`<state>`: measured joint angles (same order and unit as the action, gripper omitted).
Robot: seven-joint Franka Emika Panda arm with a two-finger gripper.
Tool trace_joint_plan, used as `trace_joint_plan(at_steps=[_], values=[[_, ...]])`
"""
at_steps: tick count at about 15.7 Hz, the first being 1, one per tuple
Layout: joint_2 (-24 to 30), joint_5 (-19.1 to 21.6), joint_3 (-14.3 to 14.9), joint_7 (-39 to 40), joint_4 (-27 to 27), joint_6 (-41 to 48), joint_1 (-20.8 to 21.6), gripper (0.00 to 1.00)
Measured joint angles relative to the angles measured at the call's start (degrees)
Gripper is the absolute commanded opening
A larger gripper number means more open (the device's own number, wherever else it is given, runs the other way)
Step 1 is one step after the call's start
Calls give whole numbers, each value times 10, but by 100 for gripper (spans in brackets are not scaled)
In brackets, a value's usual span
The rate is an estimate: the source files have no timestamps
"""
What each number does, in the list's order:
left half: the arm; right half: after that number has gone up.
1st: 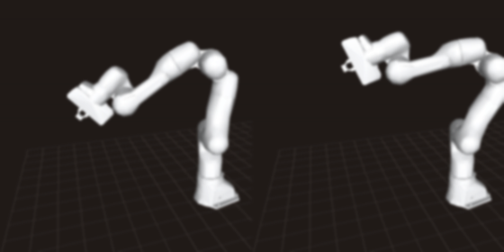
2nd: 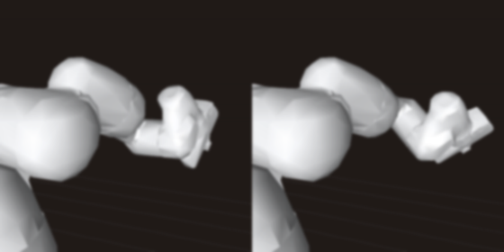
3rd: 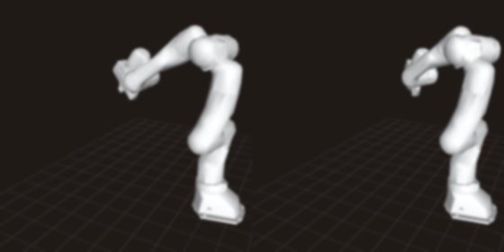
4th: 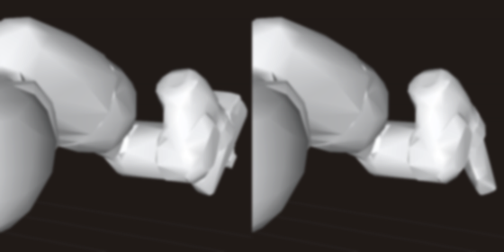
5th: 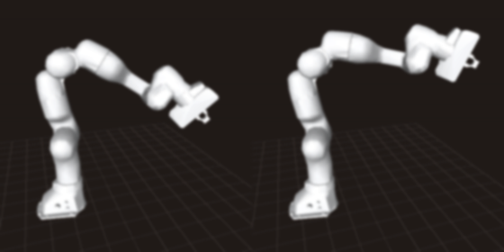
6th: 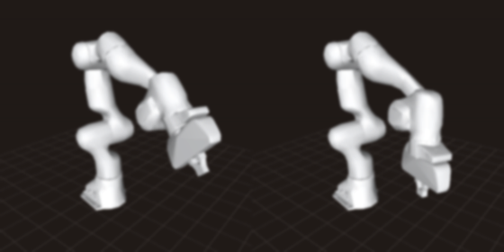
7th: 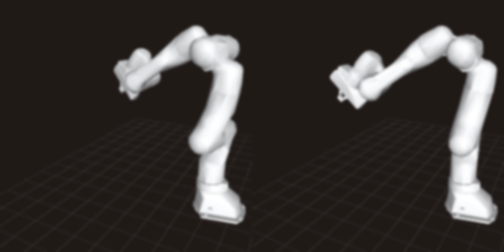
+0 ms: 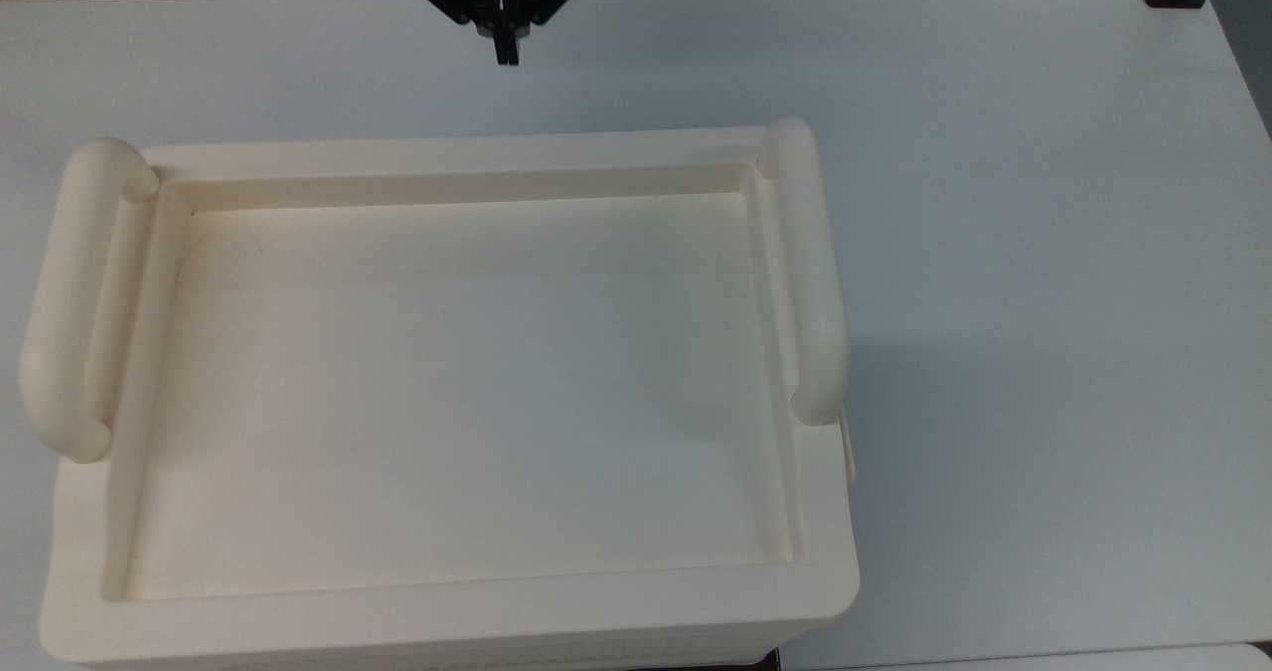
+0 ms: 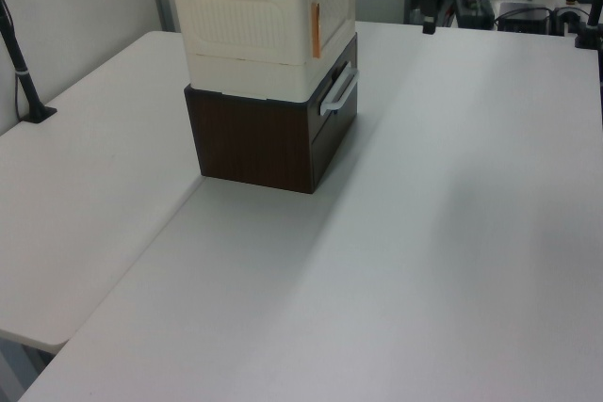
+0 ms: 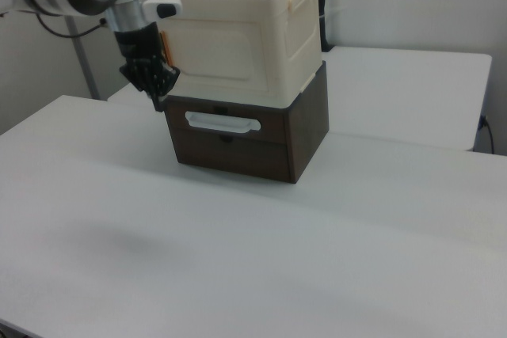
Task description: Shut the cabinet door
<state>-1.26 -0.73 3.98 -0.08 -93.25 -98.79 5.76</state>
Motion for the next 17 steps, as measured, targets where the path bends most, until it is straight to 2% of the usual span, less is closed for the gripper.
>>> trace_joint_plan(at_steps=[3,4,6,9,17], values=[[30,-27,-18,-1,-36,0,-11,5],[32,-29,-28,-1,-40,0,-21,9],[32,-29,-41,-1,-43,0,-35,26],[32,-29,-41,-1,-44,3,-41,100],[31,-29,-42,-2,-45,3,-41,100]])
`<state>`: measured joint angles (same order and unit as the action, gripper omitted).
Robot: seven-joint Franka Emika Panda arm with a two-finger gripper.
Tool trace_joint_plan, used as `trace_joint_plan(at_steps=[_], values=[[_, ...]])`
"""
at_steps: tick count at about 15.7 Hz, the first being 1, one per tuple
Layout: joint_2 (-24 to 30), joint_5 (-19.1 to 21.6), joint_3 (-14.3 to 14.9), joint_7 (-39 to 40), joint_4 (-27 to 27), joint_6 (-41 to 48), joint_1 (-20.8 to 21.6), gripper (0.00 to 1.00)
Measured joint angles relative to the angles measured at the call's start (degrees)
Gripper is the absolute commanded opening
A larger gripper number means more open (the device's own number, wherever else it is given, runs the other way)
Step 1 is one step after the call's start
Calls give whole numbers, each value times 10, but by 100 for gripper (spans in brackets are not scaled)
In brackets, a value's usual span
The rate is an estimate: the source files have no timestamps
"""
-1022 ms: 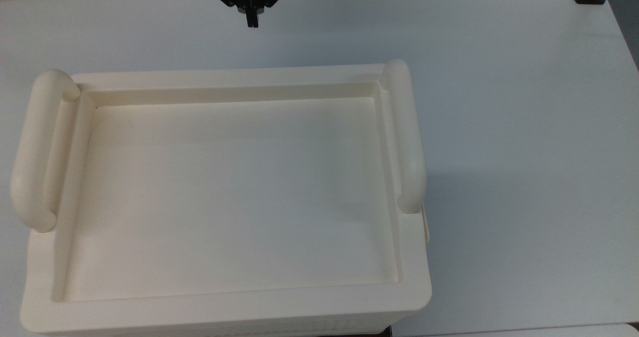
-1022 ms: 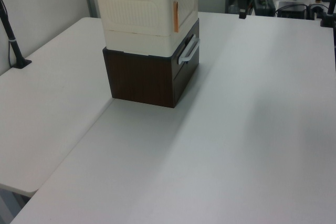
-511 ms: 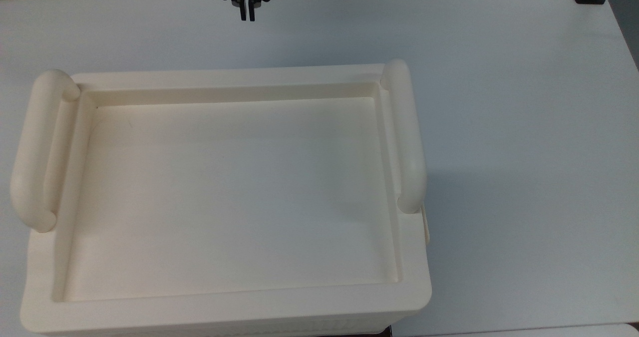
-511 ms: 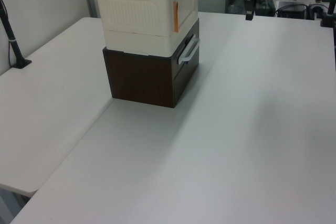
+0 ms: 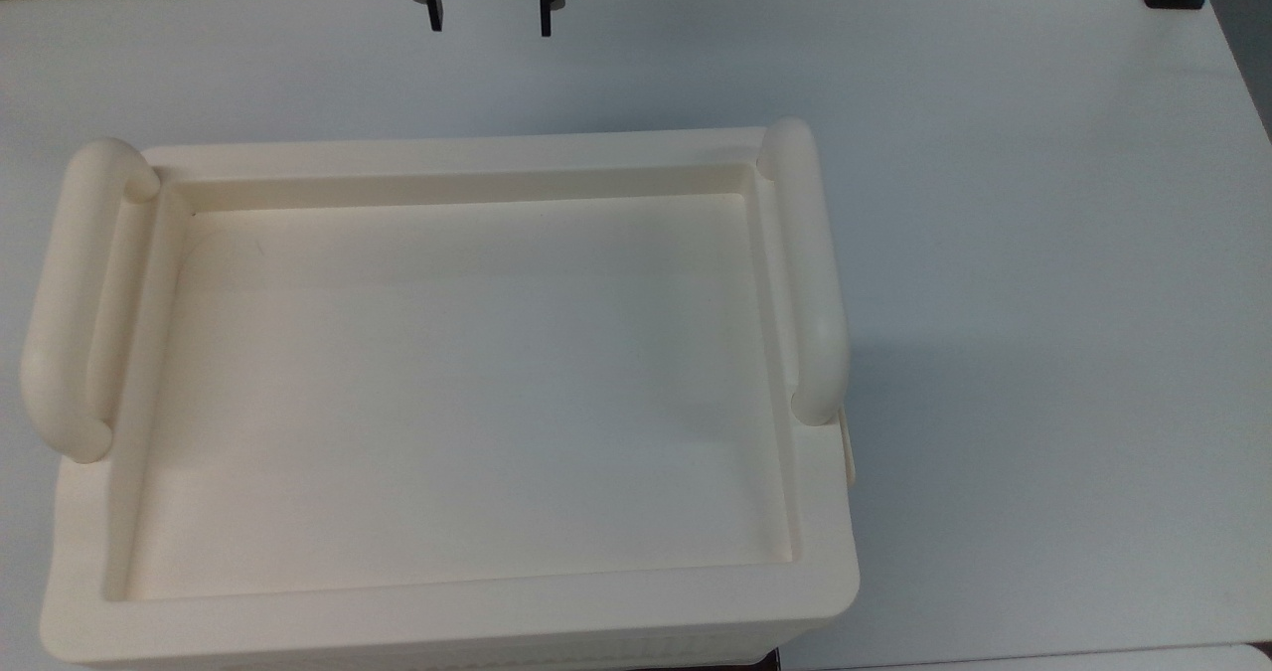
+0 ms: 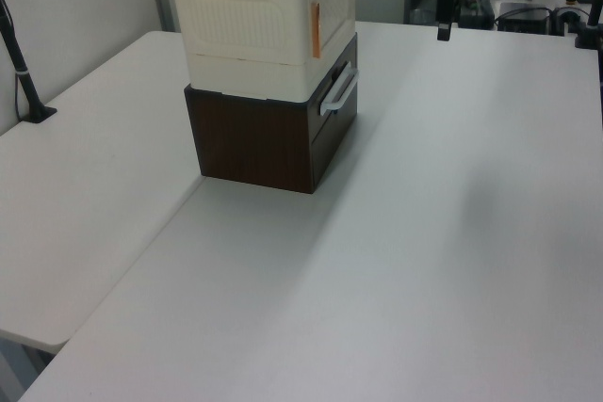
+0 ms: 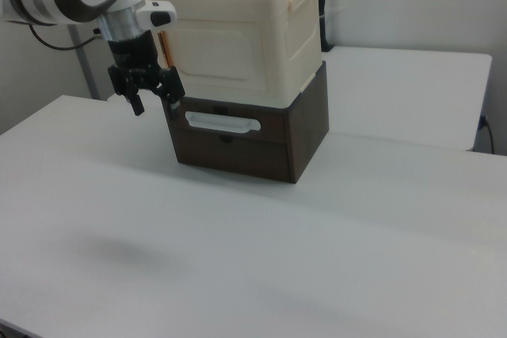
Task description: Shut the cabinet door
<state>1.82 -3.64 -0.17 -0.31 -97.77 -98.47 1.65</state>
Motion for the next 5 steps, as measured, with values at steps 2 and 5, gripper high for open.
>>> trace_joint_plan(at_steps=[2,5], values=[[0,0,0,-1,0,0,0,100],[0,0,0,-2,0,0,0,100]])
